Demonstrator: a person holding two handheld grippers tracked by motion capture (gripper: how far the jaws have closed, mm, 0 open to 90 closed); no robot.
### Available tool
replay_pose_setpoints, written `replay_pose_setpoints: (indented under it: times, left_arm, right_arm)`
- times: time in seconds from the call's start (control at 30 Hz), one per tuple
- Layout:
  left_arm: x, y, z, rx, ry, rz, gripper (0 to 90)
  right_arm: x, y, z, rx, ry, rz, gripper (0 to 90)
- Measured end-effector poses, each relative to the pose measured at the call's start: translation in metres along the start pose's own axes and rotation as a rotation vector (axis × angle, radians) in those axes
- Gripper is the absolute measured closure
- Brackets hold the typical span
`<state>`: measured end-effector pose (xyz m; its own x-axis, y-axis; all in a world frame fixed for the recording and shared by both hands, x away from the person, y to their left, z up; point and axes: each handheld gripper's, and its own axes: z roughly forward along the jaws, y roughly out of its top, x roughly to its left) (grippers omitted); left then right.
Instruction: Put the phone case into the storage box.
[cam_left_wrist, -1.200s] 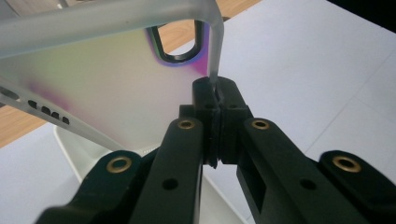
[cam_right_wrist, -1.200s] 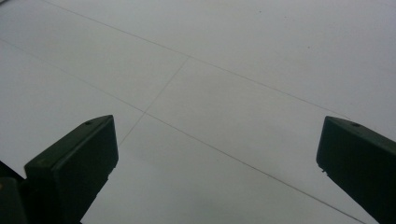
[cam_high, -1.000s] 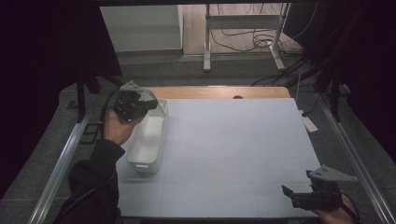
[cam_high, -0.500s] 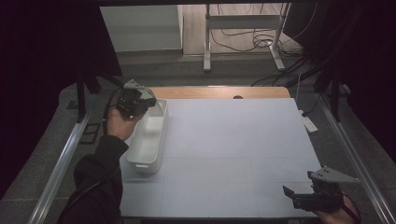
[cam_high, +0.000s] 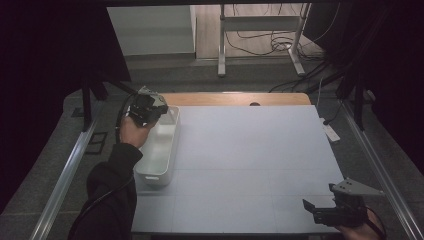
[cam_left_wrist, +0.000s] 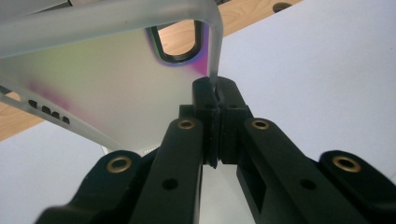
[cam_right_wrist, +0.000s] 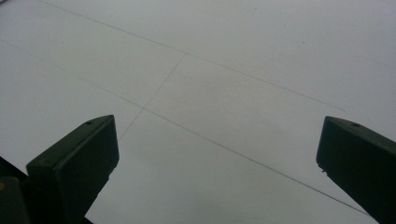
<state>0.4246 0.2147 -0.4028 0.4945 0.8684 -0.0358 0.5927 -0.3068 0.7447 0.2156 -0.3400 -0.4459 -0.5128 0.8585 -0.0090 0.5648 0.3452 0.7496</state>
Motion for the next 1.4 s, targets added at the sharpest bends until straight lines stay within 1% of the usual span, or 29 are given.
replay_pose_setpoints:
  times: [0.27,0.57,0.73,0.97,1.33,1.4]
  left_arm:
    - [0.002,0.002,0.017,0.025,0.024,-0.005,88.6]
    - [0.002,0.003,0.031,0.051,0.053,-0.015,88.5]
    - [0.002,0.002,0.036,0.064,0.062,-0.021,88.6]
    - [0.0,0.002,0.049,0.08,0.078,-0.03,88.5]
    - [-0.001,0.002,0.063,0.112,0.098,-0.032,88.5]
    - [-0.001,0.002,0.067,0.119,0.101,-0.041,88.4]
  right_arm:
    - [0.001,0.0,0.0,0.004,0.003,-0.007,0.0]
    - [0.002,0.0,0.0,0.003,0.006,-0.015,0.0]
    - [0.001,0.0,0.001,0.004,0.008,-0.016,0.0]
    - [0.002,0.0,0.001,0.007,0.01,-0.019,0.0]
    - [0.002,0.0,0.001,0.006,0.014,-0.024,0.0]
    - [0.002,0.0,0.001,0.008,0.015,-0.027,0.0]
